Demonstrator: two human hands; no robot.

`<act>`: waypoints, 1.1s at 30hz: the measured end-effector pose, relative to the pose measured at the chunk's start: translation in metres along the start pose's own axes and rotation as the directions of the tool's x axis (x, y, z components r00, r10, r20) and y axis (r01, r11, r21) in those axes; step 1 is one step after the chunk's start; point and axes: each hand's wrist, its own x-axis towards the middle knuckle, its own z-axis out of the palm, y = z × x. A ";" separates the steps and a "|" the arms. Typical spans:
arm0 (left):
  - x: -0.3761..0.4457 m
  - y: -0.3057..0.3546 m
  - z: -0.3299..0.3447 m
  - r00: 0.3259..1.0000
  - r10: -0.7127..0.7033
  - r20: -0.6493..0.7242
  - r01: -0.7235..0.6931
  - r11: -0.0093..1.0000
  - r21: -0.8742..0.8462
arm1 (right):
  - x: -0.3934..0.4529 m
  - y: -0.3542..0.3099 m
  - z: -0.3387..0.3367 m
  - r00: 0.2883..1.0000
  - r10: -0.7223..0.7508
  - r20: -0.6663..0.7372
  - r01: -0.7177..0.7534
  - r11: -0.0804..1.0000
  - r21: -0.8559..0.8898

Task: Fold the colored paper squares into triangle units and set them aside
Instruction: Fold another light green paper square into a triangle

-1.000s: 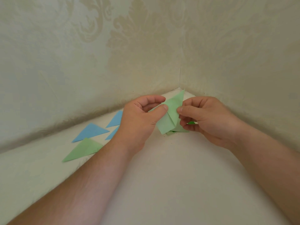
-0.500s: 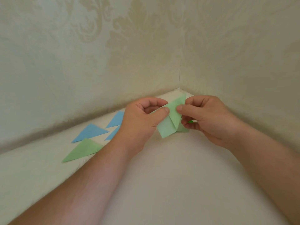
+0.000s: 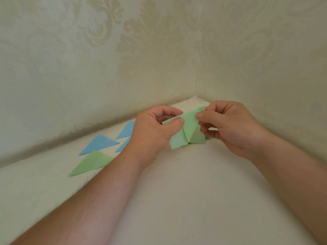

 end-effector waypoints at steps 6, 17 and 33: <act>0.000 0.002 0.000 1.000 -0.010 0.008 0.010 1.000 0.011 | 0.001 0.002 -0.001 0.997 0.054 0.054 -0.056 0.997 0.045; -0.001 0.004 0.001 0.996 -0.076 0.048 0.077 0.997 -0.024 | 0.002 0.000 -0.002 0.994 0.090 0.064 -0.098 0.987 0.127; 0.000 0.001 0.003 0.989 -0.126 0.074 0.134 0.984 -0.121 | 0.001 -0.001 -0.002 0.998 0.057 0.022 -0.060 0.988 0.142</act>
